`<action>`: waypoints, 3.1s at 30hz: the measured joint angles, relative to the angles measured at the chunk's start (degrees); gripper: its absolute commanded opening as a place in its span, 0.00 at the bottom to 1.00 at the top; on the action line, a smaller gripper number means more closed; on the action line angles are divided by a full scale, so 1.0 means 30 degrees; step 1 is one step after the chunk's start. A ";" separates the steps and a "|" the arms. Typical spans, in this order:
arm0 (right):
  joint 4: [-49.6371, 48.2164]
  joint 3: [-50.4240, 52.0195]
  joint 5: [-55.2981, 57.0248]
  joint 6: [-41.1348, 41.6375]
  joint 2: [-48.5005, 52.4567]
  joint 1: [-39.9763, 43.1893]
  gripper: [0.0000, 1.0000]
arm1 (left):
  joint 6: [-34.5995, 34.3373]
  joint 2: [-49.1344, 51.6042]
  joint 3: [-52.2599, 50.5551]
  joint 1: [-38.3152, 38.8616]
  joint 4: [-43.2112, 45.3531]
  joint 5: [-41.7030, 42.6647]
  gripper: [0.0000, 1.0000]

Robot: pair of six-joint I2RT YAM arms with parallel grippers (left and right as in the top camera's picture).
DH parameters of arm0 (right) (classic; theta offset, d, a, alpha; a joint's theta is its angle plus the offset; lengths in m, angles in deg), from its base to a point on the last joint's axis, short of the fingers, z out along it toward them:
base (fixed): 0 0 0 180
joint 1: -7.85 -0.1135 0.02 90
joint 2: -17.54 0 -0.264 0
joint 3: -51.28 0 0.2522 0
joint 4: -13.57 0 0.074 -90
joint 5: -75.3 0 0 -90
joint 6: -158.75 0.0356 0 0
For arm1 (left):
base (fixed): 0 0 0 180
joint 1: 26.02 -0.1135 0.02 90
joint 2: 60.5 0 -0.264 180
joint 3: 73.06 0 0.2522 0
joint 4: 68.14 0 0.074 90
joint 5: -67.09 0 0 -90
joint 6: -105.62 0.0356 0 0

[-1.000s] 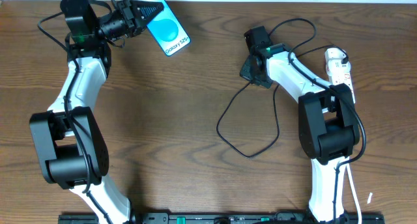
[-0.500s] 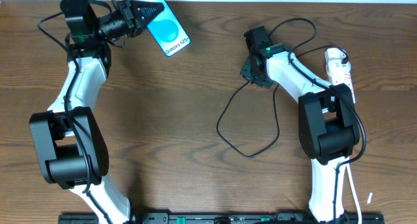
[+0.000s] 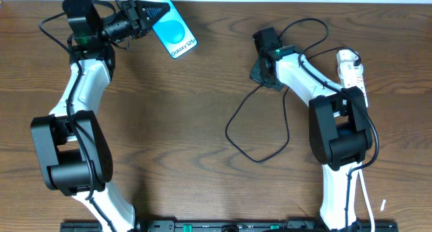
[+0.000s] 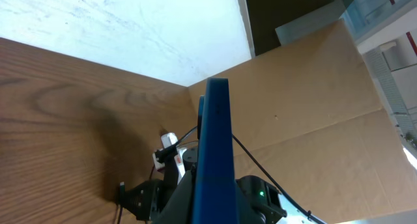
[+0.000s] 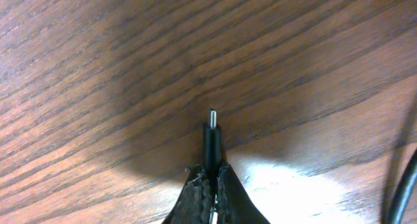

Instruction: Plug charger to phone and switch on socket

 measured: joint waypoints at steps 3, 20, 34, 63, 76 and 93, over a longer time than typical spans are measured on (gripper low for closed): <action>-0.0022 0.0000 0.0131 0.0000 0.0022 0.0007 0.01 | 0.0000 0.0000 0.0000 0.0000 0.0000 0.0007 0.07; -0.6681 0.0015 -1.2284 -0.8357 0.0211 0.0022 0.01 | 0.0000 0.0000 0.0000 0.0000 0.0233 0.0066 0.07; -0.7468 0.0015 -2.4210 -1.5176 0.0211 0.0007 0.01 | -0.0015 0.0000 0.0000 0.0000 0.1020 0.0058 0.08; -0.9828 0.0015 -3.1591 -1.5846 0.0211 0.0007 0.01 | -0.0146 0.0000 0.0000 0.0000 0.0816 -0.0095 0.07; -1.2874 0.0022 -3.1758 -1.5249 0.0211 -0.0758 0.01 | -0.0146 0.0000 0.0000 0.0000 0.0073 -0.0131 0.08; -1.8797 0.0022 -3.1787 -0.9027 0.0219 -0.1020 0.01 | -0.0153 0.0000 0.0000 0.0000 -0.0270 0.0036 0.07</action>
